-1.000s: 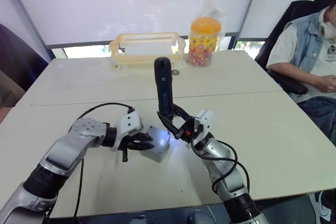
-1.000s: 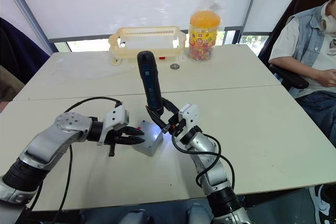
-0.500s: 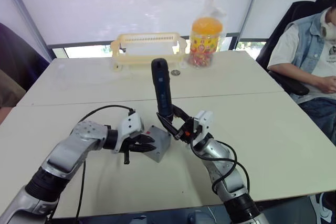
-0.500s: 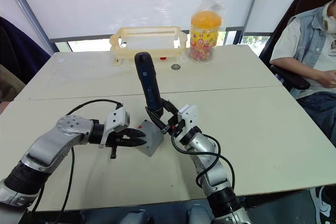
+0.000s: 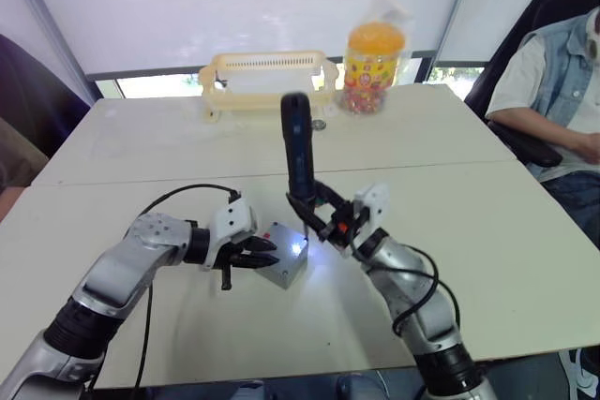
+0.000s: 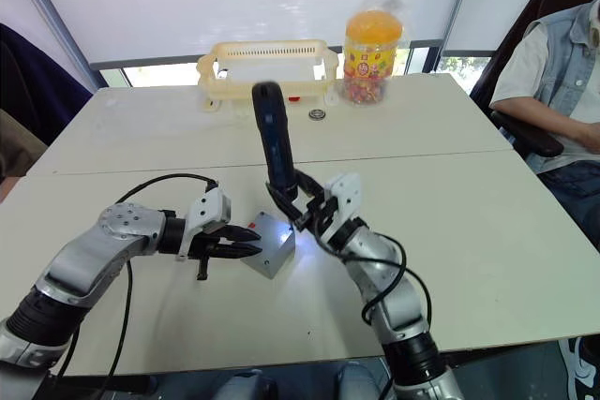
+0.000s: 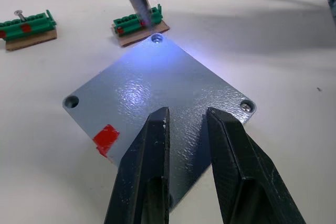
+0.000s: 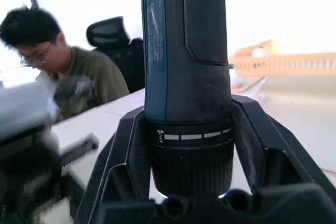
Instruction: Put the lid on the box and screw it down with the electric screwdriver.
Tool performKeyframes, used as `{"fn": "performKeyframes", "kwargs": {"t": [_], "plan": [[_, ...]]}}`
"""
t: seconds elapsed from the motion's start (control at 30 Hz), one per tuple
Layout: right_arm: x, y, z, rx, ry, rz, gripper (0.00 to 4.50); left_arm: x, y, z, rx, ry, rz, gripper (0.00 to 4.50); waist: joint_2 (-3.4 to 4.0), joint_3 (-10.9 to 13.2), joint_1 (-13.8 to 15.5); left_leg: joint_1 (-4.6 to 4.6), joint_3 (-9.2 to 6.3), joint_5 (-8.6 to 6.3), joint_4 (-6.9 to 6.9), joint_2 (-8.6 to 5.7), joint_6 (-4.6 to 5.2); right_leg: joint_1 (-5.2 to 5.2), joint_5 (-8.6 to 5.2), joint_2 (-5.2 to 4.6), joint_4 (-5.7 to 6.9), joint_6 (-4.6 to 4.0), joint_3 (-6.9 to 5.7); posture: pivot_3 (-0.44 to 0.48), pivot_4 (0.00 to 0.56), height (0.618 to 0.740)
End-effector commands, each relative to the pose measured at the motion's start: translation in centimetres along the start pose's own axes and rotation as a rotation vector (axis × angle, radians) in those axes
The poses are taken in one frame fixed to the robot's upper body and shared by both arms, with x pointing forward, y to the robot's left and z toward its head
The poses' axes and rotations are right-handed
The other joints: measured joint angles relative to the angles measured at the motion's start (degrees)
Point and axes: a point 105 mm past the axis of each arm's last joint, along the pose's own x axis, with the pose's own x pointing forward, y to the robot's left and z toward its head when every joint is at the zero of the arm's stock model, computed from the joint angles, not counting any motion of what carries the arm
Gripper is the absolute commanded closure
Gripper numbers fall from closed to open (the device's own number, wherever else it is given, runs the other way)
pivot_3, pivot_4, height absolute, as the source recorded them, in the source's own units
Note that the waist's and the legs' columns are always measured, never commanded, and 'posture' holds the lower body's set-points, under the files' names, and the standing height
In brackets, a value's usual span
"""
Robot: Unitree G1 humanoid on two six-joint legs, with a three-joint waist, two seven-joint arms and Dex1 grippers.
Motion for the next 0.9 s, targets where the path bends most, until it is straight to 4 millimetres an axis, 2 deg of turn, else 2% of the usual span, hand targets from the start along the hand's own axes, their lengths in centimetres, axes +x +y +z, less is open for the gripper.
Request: {"fn": "performKeyframes", "kwargs": {"t": [0.03,0.2,0.33,0.43,0.47,0.53,0.6,0.67,0.73,0.9], "plan": [[0.2,1.5,7.5,0.004,-0.200,0.058,2.69,0.6,-0.5,-3.5,-0.099,0.107,-0.007,3.43,-0.02,0.01,0.04,-0.10,0.00,0.03,-0.01,-0.02,-0.06,-0.12,0.09,-0.01,0.06,0.17,0.00,0.000,0.150,0.740],[-0.2,0.4,9.1,0.149,-0.174,0.017,2.69,0.7,-0.6,-3.1,-0.083,0.084,-0.007,3.43,-0.02,0.01,-0.20,0.05,-0.04,-0.02,-0.17,0.04,0.02,-0.06,0.03,0.00,0.16,0.26,-0.11,0.000,0.150,0.740],[-1.3,-3.1,9.4,0.286,-0.022,-0.087,2.69,-0.4,-0.5,-0.6,-0.063,-0.004,0.019,3.43,-0.07,0.57,-0.05,-0.03,0.07,-0.01,0.04,-0.01,0.03,-0.04,-0.07,-0.08,0.14,-0.01,-0.05,0.000,0.150,0.740],[-4.3,-5.7,7.2,0.291,0.325,-0.165,2.69,-2.6,-0.6,2.4,-0.014,-0.063,0.044,3.43,-0.31,1.21,0.04,-0.12,0.06,0.00,0.13,-0.05,0.05,-0.02,-0.07,-0.13,0.11,-0.02,-0.06,0.000,0.150,0.740],[-6.0,-6.7,6.0,0.319,0.465,-0.212,2.69,-3.3,-0.7,3.3,0.001,-0.074,0.051,3.43,-0.35,1.40,0.05,-0.16,0.05,0.00,0.09,-0.05,0.06,-0.04,-0.07,-0.13,0.06,-0.02,-0.08,0.000,0.150,0.740],[-8.6,-7.6,4.6,0.378,0.643,-0.285,2.69,-3.9,-1.1,4.1,0.015,-0.077,0.056,3.43,-0.39,1.43,-0.04,-0.52,-0.04,-0.02,0.01,0.00,0.11,-0.25,-0.07,-0.09,-0.13,-0.02,-0.20,0.000,0.150,0.740],[-12.2,-7.3,3.1,0.415,0.864,-0.296,2.69,-4.6,-1.6,4.7,0.032,-0.069,0.069,3.43,-0.26,1.54,0.04,-1.05,0.04,-0.05,0.06,0.01,0.16,-0.75,0.11,-0.09,-0.13,0.29,-0.25,0.000,0.150,0.740],[-14.1,-7.1,2.8,0.449,0.959,-0.311,2.69,-4.9,-2.0,5.0,0.039,-0.060,0.073,3.43,-0.28,1.56,-0.10,-1.25,0.19,-0.20,0.02,0.01,0.44,-0.88,0.10,-0.10,-0.27,0.50,-0.27,0.000,0.150,0.740],[-15.3,-7.8,2.2,0.479,1.014,-0.371,2.69,-5.0,-2.5,4.6,0.027,-0.043,0.076,3.43,-0.18,1.65,-0.73,-1.28,0.35,-0.25,0.04,0.06,0.52,-0.89,0.10,-0.07,-0.44,0.52,-0.25,0.000,0.150,0.740],[-16.6,-8.6,0.3,0.521,1.089,-0.452,2.69,-4.7,-2.7,3.4,-0.019,-0.034,0.117,3.43,-0.25,1.72,-0.21,-1.10,0.67,-0.40,0.21,0.05,0.78,-0.80,0.16,-0.03,-0.48,0.61,0.07,0.000,0.150,0.740]]}}
